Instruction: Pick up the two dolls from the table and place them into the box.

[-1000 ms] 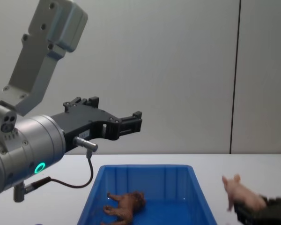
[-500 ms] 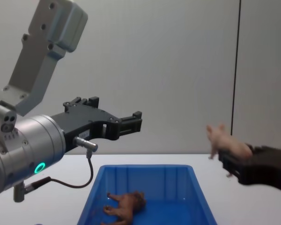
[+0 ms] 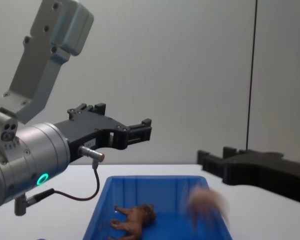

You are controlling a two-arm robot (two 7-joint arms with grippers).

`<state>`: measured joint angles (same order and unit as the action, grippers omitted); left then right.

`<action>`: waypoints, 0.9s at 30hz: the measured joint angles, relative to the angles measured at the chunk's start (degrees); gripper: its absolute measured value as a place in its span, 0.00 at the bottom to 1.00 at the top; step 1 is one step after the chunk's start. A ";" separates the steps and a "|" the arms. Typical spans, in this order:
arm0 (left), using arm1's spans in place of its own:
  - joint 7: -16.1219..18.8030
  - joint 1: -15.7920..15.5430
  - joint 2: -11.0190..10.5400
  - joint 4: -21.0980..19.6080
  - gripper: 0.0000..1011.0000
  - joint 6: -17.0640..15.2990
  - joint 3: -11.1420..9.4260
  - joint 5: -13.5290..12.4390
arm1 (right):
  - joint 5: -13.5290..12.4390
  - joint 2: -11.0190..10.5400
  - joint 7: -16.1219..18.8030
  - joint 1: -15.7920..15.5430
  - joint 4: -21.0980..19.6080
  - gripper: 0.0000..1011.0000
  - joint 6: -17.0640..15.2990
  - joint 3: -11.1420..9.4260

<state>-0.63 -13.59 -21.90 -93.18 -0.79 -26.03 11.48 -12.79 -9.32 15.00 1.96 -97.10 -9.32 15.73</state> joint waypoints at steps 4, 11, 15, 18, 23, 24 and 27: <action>0.00 0.00 0.00 0.00 0.99 0.00 0.00 0.00 | -0.18 0.87 1.18 1.55 2.28 0.64 -0.85 0.24; 0.00 0.00 0.00 0.00 0.99 0.00 0.00 0.00 | -0.13 1.90 1.84 3.49 5.30 0.86 -1.25 0.50; 0.00 0.00 0.00 0.00 0.99 0.00 0.00 0.00 | 0.21 2.05 1.48 3.83 5.95 0.95 -0.85 0.52; 0.00 0.00 0.00 0.00 0.99 0.00 0.00 0.00 | 0.50 2.03 0.49 3.83 6.05 0.99 -0.29 0.45; 0.00 0.00 0.00 0.00 0.99 0.00 0.00 0.00 | 0.86 1.54 -2.06 3.05 5.47 0.99 0.80 0.11; 0.00 0.00 0.00 0.00 0.99 0.00 0.00 0.00 | 0.87 1.49 -2.36 2.96 5.39 0.99 0.93 0.07; 0.00 0.00 0.00 0.00 0.99 0.00 0.00 0.00 | 0.89 0.96 -4.39 2.04 4.50 0.99 1.71 -0.30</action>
<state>-0.63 -13.59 -21.90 -93.18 -0.79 -26.02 11.48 -11.90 -8.36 10.61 4.00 -92.60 -7.61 15.43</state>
